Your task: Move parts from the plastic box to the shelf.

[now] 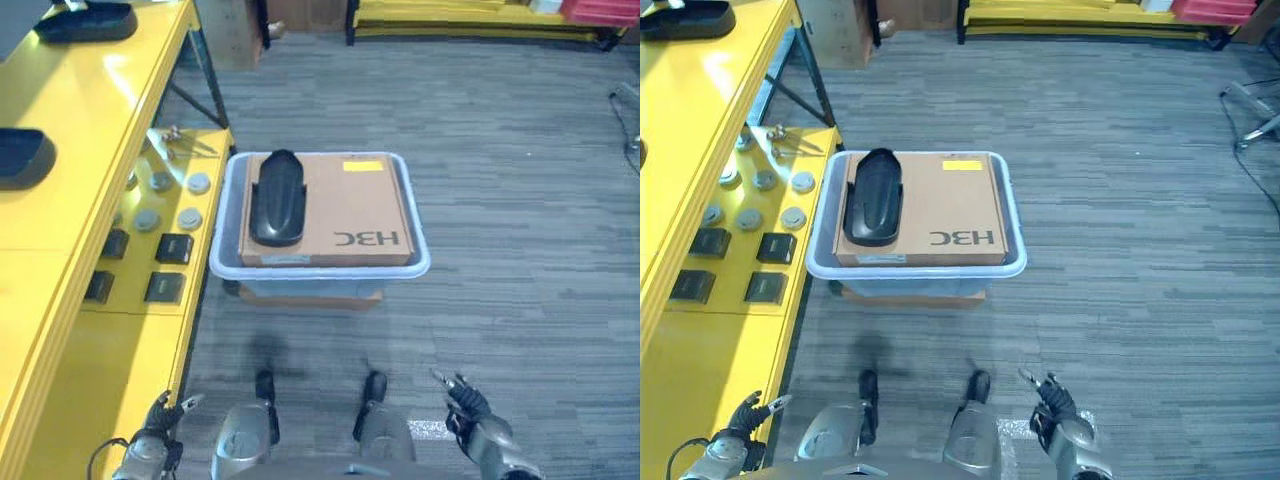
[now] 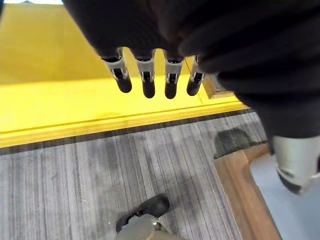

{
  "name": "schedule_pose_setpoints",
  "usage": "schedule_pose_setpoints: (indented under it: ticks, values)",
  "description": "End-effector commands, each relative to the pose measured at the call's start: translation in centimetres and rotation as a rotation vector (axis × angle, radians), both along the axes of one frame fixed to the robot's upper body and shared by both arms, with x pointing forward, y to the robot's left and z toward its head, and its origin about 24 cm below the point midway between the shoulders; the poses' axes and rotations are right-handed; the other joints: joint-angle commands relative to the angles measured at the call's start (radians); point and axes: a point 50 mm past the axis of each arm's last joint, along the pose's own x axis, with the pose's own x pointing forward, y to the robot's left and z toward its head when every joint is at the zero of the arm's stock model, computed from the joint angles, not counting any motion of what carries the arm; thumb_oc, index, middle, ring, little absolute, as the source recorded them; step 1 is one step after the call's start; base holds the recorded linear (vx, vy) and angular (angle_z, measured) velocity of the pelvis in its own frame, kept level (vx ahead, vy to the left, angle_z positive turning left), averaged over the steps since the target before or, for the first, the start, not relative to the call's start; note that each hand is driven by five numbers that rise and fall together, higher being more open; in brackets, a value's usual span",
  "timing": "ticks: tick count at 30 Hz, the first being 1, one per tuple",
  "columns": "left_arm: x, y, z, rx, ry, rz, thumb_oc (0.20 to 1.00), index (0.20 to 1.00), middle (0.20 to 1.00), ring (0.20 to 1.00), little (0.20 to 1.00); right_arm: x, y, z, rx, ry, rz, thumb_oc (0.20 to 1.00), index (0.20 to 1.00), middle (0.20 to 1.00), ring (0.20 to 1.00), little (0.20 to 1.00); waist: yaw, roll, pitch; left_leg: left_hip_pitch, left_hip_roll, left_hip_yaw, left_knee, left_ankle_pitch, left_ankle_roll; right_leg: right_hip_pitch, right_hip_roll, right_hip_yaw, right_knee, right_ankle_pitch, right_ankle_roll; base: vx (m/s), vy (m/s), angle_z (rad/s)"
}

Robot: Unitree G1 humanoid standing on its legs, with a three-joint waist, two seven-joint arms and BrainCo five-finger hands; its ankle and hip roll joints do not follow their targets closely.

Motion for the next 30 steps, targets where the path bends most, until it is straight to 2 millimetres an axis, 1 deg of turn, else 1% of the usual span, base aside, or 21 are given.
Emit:
schedule_pose_setpoints:
  ticks: [1, 2, 3, 5, 6, 8, 10, 12, 13, 15, 16, 18, 19, 20, 24, 25, 27, 30]
  values:
    - [-0.5, 0.0, 0.2, 0.012, -0.039, -0.022, 1.0, 1.0, 1.0, 1.0, 1.0, 5.1, -6.2, 8.9, -0.183, -0.401, -0.35, 1.0, 1.0, 1.0, 1.0, 1.0, 0.031, 0.011, 0.01, -0.037, 0.053, -0.029, 0.018, 0.019, -0.014, 0.061, -0.022, -0.016, 0.018, 0.022, 0.08, -0.01, 0.009, 0.06]
    - [-0.8, -0.2, 0.1, 0.01, -0.027, -0.036, 1.0, 1.0, 1.0, 1.0, 1.0, 5.9, -7.4, 11.7, -0.256, -0.499, -0.411, 1.0, 1.0, 1.0, 1.0, 1.0, 0.04, 0.011, 0.012, -0.043, 0.054, -0.031, 0.012, 0.021, -0.016, 0.063, -0.022, -0.023, 0.009, 0.023, 0.083, 0.01, 0.024, 0.06]
    - [-1.1, -0.2, 0.0, 0.008, -0.018, -0.04, 1.0, 1.0, 1.0, 1.0, 1.0, 6.4, -7.9, 13.4, -0.291, -0.537, -0.422, 1.0, 1.0, 1.0, 1.0, 1.0, 0.043, 0.012, 0.014, -0.045, 0.053, -0.033, 0.006, 0.023, -0.017, 0.065, -0.021, -0.027, 0.003, 0.024, 0.085, 0.01, 0.046, 0.09]
    - [-1.5, -0.3, -0.2, 0.003, 0.008, -0.051, 1.0, 1.0, 1.0, 1.0, 1.0, 7.7, -8.4, 17.5, -0.391, -0.646, -0.41, 1.0, 1.0, 1.0, 1.0, 1.0, 0.053, 0.016, 0.019, -0.048, 0.052, -0.037, -0.009, 0.03, -0.02, 0.071, -0.021, -0.037, -0.009, 0.023, 0.088, 0.01, 0.066, 0.05]
    - [-1.7, -0.3, -0.3, -0.001, 0.021, -0.054, 1.0, 1.0, 1.0, 1.0, 1.0, 8.3, -8.2, 19.4, -0.452, -0.679, -0.39, 1.0, 1.0, 1.0, 1.0, 1.0, 0.058, 0.017, 0.019, -0.049, 0.051, -0.038, -0.018, 0.034, -0.021, 0.074, -0.021, -0.042, -0.016, 0.024, 0.089, 0.01, 0.082, 0.05]
    - [-2.3, -0.1, -0.6, -0.001, 0.053, -0.048, 1.0, 1.0, 1.0, 1.0, 1.0, 9.8, -7.6, 22.8, -0.52, -0.737, -0.345, 1.0, 1.0, 1.0, 1.0, 1.0, 0.076, 0.019, 0.019, -0.057, 0.048, -0.046, -0.031, 0.042, -0.024, 0.079, -0.023, -0.053, -0.025, 0.021, 0.091, 0.0, 0.081, 0.08]
    - [-2.9, 0.0, -0.8, 0.001, 0.08, -0.05, 1.0, 1.0, 1.0, 1.0, 1.0, 11.3, -7.2, 25.4, -0.607, -0.748, -0.276, 1.0, 1.0, 1.0, 1.0, 1.0, 0.103, 0.022, 0.02, -0.07, 0.04, -0.06, -0.041, 0.051, -0.025, 0.084, -0.027, -0.071, -0.031, 0.018, 0.092, -0.01, 0.064, 0.08]
    - [-3.2, 0.1, -0.9, 0.001, 0.091, -0.052, 1.0, 1.0, 1.0, 1.0, 1.0, 11.9, -7.1, 26.1, -0.622, -0.741, -0.244, 1.0, 1.0, 1.0, 1.0, 1.0, 0.116, 0.023, 0.018, -0.073, 0.037, -0.066, -0.045, 0.054, -0.026, 0.089, -0.028, -0.079, -0.034, 0.016, 0.093, 0.0, 0.048, 0.17]
    - [-3.6, 0.2, -1.0, -0.001, 0.106, -0.06, 1.0, 1.0, 1.0, 1.0, 1.0, 12.7, -6.8, 26.8, -0.637, -0.739, -0.213, 1.0, 1.0, 1.0, 1.0, 1.0, 0.135, 0.025, 0.018, -0.078, 0.032, -0.072, -0.05, 0.058, -0.027, 0.093, -0.031, -0.091, -0.036, 0.014, 0.093, 0.0, 0.068, 0.24]
    - [-4.2, 0.1, -1.1, -0.003, 0.126, -0.076, 1.0, 1.0, 1.0, 1.0, 1.0, 14.0, -6.3, 27.3, -0.652, -0.697, -0.155, 1.0, 1.0, 1.0, 1.0, 1.0, 0.164, 0.031, 0.018, -0.087, 0.023, -0.083, -0.058, 0.065, -0.027, 0.098, -0.037, -0.11, -0.038, 0.014, 0.093, -0.01, 0.092, 0.19]
    - [-4.5, 0.1, -1.3, -0.006, 0.14, -0.084, 1.0, 1.0, 1.0, 1.0, 1.0, 14.8, -6.1, 27.3, -0.652, -0.67, -0.137, 1.0, 1.0, 1.0, 1.0, 1.0, 0.184, 0.037, 0.019, -0.091, 0.016, -0.091, -0.062, 0.07, -0.027, 0.102, -0.042, -0.124, -0.037, 0.014, 0.091, 0.0, 0.095, 0.3]
    - [-4.9, 0.1, -1.4, -0.015, 0.153, -0.087, 1.0, 1.0, 1.0, 1.0, 1.0, 15.8, -6.1, 27.0, -0.656, -0.623, -0.107, 1.0, 1.0, 1.0, 1.0, 1.0, 0.21, 0.045, 0.019, -0.095, 0.006, -0.102, -0.067, 0.072, -0.027, 0.109, -0.049, -0.14, -0.035, 0.013, 0.089, 0.01, 0.099, 0.39]
    - [-5.2, 0.1, -1.4, -0.021, 0.164, -0.091, 1.0, 1.0, 1.0, 1.0, 1.0, 16.6, -5.9, 26.7, -0.653, -0.584, -0.093, 1.0, 1.0, 1.0, 1.0, 1.0, 0.231, 0.052, 0.022, -0.099, -0.003, -0.111, -0.067, 0.073, -0.025, 0.113, -0.055, -0.153, -0.031, 0.012, 0.086, 0.0, 0.081, 0.36]
    - [-5.2, 0.0, -1.5, -0.023, 0.166, -0.092, 1.0, 1.0, 1.0, 1.0, 1.0, 16.7, -5.9, 26.6, -0.658, -0.577, -0.088, 1.0, 1.0, 1.0, 1.0, 1.0, 0.234, 0.053, 0.023, -0.1, -0.004, -0.114, -0.066, 0.073, -0.025, 0.113, -0.057, -0.155, -0.03, 0.012, 0.086, 0.0, 0.08, 0.35]
    - [-5.8, -0.2, -1.6, -0.032, 0.18, -0.098, 1.0, 1.0, 1.0, 1.0, 1.0, 18.1, -5.0, 26.0, -0.673, -0.504, -0.038, 1.0, 1.0, 1.0, 1.0, 1.0, 0.267, 0.064, 0.029, -0.113, -0.019, -0.128, -0.065, 0.077, -0.023, 0.12, -0.068, -0.177, -0.024, 0.011, 0.08, 0.01, 0.054, 0.26]
    - [-5.8, -0.1, -1.6, -0.034, 0.185, -0.103, 1.0, 1.0, 1.0, 1.0, 1.0, 18.5, -4.8, 25.8, -0.679, -0.481, -0.018, 1.0, 1.0, 1.0, 1.0, 1.0, 0.278, 0.065, 0.029, -0.107, -0.021, -0.138, -0.066, 0.059, -0.031, 0.131, -0.067, -0.173, -0.022, -0.008, 0.088, 0.06, 0.012, 0.26]
    - [-5.9, -0.1, -1.7, -0.035, 0.191, -0.115, 1.0, 1.0, 1.0, 1.0, 1.0, 18.9, -4.6, 25.6, -0.692, -0.449, 0.007, 1.0, 1.0, 1.0, 1.0, 1.0, 0.294, 0.07, 0.037, -0.115, -0.028, -0.146, -0.062, 0.062, -0.031, 0.134, -0.072, -0.181, -0.018, -0.011, 0.085, 0.01, 0.038, 0.23]
    - [-6.1, -0.2, -1.7, -0.037, 0.193, -0.119, 1.0, 1.0, 1.0, 1.0, 1.0, 19.3, -4.3, 25.5, -0.701, -0.413, 0.029, 1.0, 1.0, 1.0, 1.0, 1.0, 0.307, 0.076, 0.045, -0.12, -0.034, -0.154, -0.061, 0.065, -0.03, 0.136, -0.078, -0.189, -0.013, -0.01, 0.084, -0.01, 0.046, 0.13]
